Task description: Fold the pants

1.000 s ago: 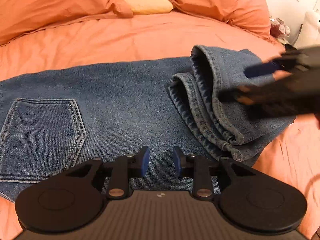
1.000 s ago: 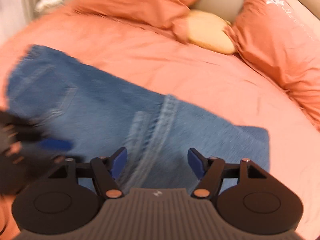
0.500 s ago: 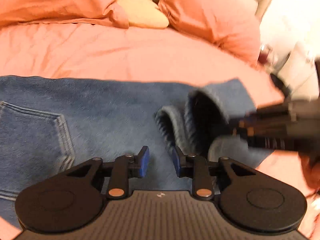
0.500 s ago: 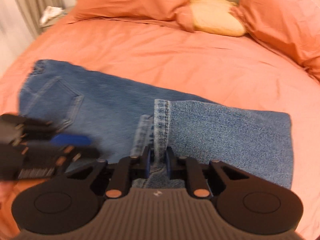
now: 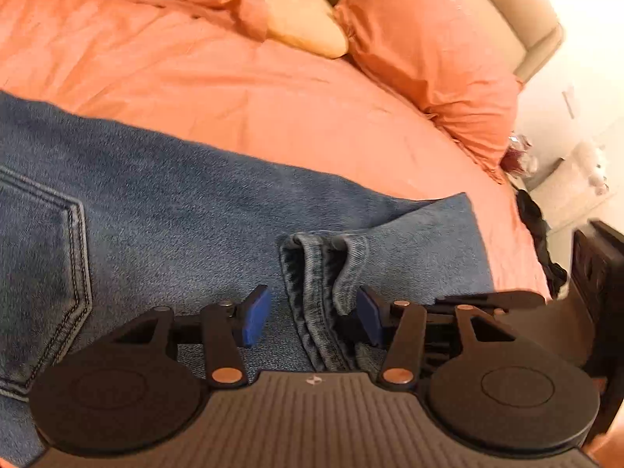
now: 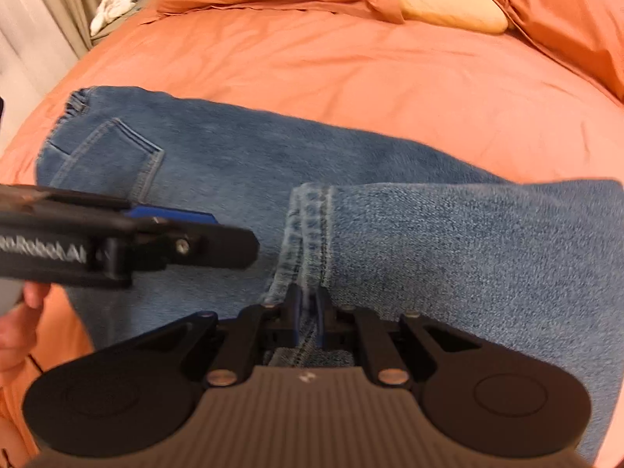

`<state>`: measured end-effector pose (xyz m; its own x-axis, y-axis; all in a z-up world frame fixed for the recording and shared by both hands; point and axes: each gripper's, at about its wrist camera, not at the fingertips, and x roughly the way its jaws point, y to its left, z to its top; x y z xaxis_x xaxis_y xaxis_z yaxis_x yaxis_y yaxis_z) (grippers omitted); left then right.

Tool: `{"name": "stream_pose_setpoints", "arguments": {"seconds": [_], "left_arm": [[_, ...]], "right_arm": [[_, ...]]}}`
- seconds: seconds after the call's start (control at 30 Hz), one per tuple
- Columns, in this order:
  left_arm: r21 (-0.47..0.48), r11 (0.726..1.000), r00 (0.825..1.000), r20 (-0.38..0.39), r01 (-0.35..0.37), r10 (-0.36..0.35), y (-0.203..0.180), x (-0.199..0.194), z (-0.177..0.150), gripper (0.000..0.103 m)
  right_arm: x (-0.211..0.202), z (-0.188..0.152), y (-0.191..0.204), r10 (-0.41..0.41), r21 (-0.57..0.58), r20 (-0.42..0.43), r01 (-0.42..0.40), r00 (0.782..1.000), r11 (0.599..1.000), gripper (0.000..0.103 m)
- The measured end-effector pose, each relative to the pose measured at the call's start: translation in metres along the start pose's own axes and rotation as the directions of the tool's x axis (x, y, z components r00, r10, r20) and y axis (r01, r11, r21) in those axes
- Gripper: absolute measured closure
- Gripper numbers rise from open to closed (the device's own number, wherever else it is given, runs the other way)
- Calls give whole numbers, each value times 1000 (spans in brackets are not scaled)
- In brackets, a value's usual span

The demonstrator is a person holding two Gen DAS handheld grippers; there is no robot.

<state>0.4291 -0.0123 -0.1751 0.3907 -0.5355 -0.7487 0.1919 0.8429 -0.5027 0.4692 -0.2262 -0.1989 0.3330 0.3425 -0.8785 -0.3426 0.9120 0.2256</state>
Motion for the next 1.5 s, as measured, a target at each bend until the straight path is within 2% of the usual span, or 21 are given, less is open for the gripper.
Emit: {"name": "stream_pose_setpoints", "arguments": {"seconds": [0.13,0.2,0.3,0.47,0.53,0.6,0.63,0.67,0.73,0.8,0.87,0.93,0.97,1.0,1.03,1.07,1.1,1.13,1.23,1.37,1.5], "left_arm": [[45,999,1000,-6,25,-25,-10,-2,-1,44],[47,997,999,-11,54,-53,-17,0,-2,44],[24,999,999,-28,38,-37,-22,14,-4,46],[-48,997,998,-34,59,-61,-18,35,-12,51],[-58,995,996,-32,81,-83,-20,39,-13,58],[-54,997,999,-20,47,-48,-23,42,-13,62],[-37,999,1000,-24,-6,5,-25,45,-13,75],[-32,998,998,-34,-57,55,-26,49,-13,80],[-36,998,997,-45,-57,55,-23,52,-13,79],[-39,998,997,-61,-45,42,-22,55,-12,73],[-83,997,998,-67,1,-6,-18,62,-9,52],[-156,984,995,-39,80,-87,-14,70,-9,18],[-180,979,995,-17,96,-100,-13,73,-9,16],[-179,980,997,-3,81,-83,-16,73,-10,25],[-156,987,999,5,49,-49,-21,73,-11,49],[-121,993,1000,14,-7,9,-25,71,-12,67],[-102,994,999,18,-41,43,-25,69,-13,80],[-119,993,1000,18,-23,26,-20,66,-12,88],[-137,991,999,35,8,-3,-15,51,-9,94],[17,999,994,100,-45,43,-48,14,-3,96],[70,992,993,54,-106,103,-62,3,1,96]], "right_arm": [[-33,-7,-3,20,-26,38,-19,999,999,89],[-55,-16,0,-33,-96,69,39,997,995,80],[-74,-33,-4,-122,-173,98,137,988,975,79],[-93,-57,-29,-164,-137,92,176,982,975,79],[-97,-67,-36,-176,-128,90,187,980,974,79],[-101,-74,-42,-187,-122,88,197,978,973,79],[-102,-76,-42,-189,-118,89,199,978,973,79],[-104,-78,-43,-189,-115,90,199,978,973,79],[-109,-82,-46,-193,-112,95,203,977,973,79],[-114,-87,-49,-201,-111,96,211,975,971,79],[-117,-93,-53,-215,-99,98,224,972,969,79],[-120,-96,-58,-215,-71,100,223,971,972,79],[-121,-98,-60,-213,-56,101,220,972,974,79],[-124,-100,-61,-212,-46,102,218,972,975,79],[-129,-105,-60,-215,-42,106,221,971,974,79],[-132,-108,-60,-218,-42,109,224,970,974,79],[-134,-110,-60,-220,-42,112,226,969,973,79],[-135,-113,-60,-222,-40,111,228,969,973,79],[-137,-119,-62,-225,-39,107,230,968,972,79],[-140,-119,-63,-214,-43,137,221,967,974,79],[-144,-107,-55,-169,-71,222,189,960,980,79]]}}
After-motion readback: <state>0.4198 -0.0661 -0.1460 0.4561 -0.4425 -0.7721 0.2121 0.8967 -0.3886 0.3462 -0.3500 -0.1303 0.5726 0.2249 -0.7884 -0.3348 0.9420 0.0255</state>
